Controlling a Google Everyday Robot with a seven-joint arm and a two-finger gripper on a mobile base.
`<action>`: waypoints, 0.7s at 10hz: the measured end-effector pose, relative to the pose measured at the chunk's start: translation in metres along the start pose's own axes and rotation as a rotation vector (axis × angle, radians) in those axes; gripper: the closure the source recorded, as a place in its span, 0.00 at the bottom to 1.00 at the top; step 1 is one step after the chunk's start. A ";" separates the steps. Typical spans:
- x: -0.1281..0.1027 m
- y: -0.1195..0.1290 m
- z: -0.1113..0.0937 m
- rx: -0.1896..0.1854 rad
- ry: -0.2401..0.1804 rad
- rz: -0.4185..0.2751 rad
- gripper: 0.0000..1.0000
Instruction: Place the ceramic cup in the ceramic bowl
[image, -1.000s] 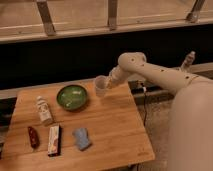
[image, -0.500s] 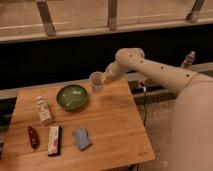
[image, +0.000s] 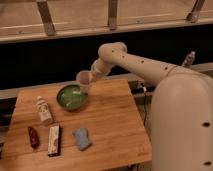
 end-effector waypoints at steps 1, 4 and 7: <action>-0.001 0.007 0.009 -0.002 0.020 -0.017 1.00; -0.002 0.038 0.042 -0.017 0.090 -0.087 1.00; 0.002 0.054 0.063 -0.023 0.123 -0.131 1.00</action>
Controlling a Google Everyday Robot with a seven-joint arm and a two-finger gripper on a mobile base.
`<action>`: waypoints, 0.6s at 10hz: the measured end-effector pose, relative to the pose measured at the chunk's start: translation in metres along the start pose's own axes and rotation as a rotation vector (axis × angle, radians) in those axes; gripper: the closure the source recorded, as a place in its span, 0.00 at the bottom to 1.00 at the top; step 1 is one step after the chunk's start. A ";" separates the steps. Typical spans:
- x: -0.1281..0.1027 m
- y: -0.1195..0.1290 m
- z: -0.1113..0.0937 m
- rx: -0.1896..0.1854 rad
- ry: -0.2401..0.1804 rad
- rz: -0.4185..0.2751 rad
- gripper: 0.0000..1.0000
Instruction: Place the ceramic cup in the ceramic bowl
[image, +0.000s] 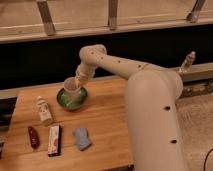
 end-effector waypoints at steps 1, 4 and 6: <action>0.000 0.006 0.011 -0.010 0.015 -0.008 1.00; 0.000 0.005 0.014 -0.012 0.019 -0.008 1.00; -0.001 0.010 0.015 -0.017 0.020 -0.013 0.90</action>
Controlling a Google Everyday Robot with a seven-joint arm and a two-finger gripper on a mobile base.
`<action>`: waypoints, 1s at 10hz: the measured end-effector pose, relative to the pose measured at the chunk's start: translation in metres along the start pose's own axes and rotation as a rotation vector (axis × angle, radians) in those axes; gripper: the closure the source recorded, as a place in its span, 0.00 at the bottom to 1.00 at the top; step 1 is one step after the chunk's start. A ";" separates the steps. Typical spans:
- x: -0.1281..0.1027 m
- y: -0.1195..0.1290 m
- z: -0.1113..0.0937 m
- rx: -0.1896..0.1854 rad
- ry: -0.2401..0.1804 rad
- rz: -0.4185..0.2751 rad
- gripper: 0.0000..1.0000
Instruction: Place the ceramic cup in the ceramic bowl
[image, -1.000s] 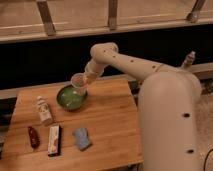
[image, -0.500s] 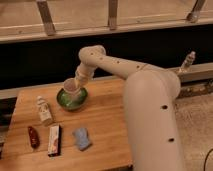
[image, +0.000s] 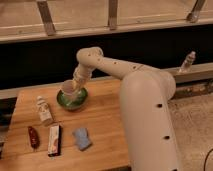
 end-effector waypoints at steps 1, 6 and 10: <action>0.001 -0.003 -0.001 0.003 0.000 0.003 0.79; 0.000 -0.003 -0.001 0.003 0.000 0.003 0.29; 0.000 -0.002 0.000 0.003 -0.001 0.002 0.20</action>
